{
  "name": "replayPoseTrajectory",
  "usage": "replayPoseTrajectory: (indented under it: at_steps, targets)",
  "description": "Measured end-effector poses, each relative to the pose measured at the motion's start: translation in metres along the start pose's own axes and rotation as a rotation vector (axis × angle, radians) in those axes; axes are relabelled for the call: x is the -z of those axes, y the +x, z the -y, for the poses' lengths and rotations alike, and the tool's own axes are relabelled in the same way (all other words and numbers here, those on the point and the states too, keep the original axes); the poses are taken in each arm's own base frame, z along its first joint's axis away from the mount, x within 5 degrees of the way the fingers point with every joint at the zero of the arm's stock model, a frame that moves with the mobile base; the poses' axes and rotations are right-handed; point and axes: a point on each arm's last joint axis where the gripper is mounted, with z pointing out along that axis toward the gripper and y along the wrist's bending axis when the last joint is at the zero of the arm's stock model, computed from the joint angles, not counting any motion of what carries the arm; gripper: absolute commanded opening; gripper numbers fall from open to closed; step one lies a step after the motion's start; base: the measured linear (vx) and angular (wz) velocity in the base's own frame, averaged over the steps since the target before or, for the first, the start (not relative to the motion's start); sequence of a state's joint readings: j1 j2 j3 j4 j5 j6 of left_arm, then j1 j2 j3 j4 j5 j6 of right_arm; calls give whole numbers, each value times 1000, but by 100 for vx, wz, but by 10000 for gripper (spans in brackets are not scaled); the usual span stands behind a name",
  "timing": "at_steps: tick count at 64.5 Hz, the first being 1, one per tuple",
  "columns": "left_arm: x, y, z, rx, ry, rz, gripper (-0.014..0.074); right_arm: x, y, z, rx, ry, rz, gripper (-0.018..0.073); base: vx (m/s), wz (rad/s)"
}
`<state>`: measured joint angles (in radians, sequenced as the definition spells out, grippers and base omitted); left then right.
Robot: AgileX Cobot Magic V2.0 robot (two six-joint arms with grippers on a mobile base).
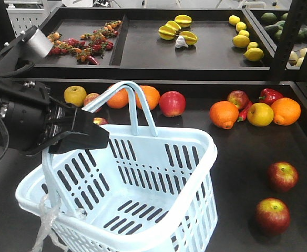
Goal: Pick three apples into basket with both arms
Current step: 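Drive the base to the table with scattered apples and oranges, then lower the light-blue basket onto the table with the left gripper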
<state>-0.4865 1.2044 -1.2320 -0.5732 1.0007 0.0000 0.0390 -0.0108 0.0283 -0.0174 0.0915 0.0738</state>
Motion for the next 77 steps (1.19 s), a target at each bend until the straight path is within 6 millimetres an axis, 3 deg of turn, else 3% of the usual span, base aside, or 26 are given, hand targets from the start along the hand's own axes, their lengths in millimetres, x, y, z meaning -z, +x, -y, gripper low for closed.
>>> replayPoseTrajectory:
  at_steps: [64, 77]
  targets:
    - [0, -2, 0, 0, 0, 22, -7, 0, 0, 0, 0, 0, 0, -4, 0, 0]
    - [0, -3, -3, -158, -38, 29, -7, 0, 0, 0, 0, 0, 0, -4, 0, 0]
